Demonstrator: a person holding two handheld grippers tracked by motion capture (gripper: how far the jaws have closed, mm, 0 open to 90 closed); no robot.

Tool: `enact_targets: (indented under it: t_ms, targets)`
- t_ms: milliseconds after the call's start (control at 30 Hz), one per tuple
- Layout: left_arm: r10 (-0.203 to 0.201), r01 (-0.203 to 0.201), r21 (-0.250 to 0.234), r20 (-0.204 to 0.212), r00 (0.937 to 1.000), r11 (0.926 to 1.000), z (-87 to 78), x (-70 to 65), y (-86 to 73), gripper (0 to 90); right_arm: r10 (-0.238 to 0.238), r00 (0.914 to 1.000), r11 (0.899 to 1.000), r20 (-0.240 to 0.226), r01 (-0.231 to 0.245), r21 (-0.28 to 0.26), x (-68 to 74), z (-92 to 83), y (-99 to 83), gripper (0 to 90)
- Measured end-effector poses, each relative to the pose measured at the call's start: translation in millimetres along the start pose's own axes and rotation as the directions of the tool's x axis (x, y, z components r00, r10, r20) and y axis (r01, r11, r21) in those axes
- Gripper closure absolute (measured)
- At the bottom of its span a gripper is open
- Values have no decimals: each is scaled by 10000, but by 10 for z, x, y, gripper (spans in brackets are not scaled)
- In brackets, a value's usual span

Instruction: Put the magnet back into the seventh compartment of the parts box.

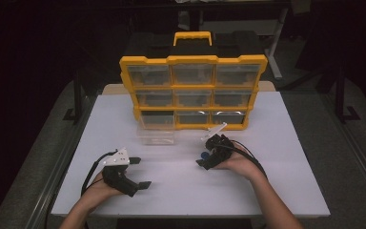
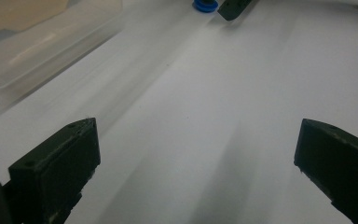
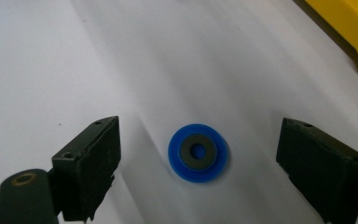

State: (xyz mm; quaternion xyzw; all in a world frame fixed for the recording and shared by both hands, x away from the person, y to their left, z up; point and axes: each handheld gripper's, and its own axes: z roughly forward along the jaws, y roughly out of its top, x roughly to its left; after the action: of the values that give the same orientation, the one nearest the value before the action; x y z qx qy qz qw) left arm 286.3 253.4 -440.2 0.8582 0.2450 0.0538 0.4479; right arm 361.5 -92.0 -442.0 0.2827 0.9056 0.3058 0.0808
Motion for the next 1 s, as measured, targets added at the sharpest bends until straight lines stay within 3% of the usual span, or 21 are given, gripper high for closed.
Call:
enact_targets:
  t_ms: [633,1000]
  targets:
    - [93,-94,-17,-57,9999,10000,-3,-4,2,0,-29,10000,9998,12,29,215,23,6,-6,258]
    - [59,-59,-11,-57,10000,10000,0,-6,2,0,333,9994,9993,3,-333,182,22,-27,-2,379]
